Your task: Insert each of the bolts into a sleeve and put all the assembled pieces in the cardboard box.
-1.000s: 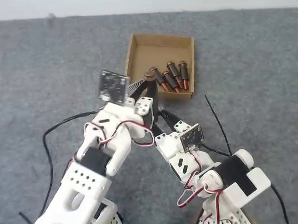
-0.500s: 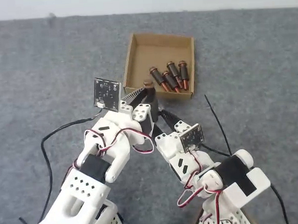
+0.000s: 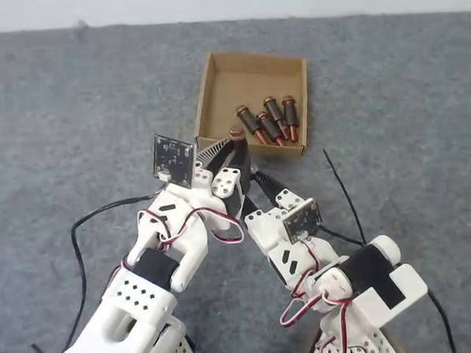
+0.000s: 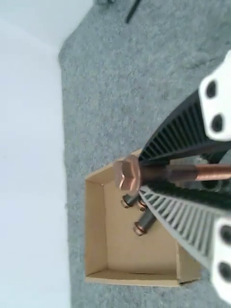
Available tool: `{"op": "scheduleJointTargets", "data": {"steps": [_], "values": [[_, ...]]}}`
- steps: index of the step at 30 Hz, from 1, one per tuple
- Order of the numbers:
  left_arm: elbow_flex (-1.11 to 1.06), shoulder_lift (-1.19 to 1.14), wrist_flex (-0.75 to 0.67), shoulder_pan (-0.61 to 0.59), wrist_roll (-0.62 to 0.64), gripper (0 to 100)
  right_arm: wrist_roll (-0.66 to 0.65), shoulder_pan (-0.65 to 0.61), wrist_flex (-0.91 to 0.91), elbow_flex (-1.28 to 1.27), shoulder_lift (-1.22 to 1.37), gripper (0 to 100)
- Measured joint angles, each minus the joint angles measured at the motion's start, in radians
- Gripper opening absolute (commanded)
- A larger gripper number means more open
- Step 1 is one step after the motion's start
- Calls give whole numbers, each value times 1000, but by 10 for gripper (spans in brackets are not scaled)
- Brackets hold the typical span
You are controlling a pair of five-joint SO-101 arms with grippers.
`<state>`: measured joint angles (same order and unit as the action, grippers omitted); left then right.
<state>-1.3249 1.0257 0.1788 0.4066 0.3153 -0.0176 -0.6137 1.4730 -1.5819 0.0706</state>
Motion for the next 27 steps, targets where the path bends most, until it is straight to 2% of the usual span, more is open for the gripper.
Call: {"op": "scheduleJointTargets", "data": {"steps": [7, 15, 20, 27], "values": [[-9, -23, -104, -14, -3, 11, -9, -32, 35, -29, 0, 6], [49, -270, -169, -34, -3, 10, -9, -37, 35, -31, 2, 6], [51, -259, -169, -37, -3, 10, -9, -37, 35, -29, 2, 6], [-44, -64, -169, -38, -6, 10, -9, -37, 31, -29, 2, 6]]}}
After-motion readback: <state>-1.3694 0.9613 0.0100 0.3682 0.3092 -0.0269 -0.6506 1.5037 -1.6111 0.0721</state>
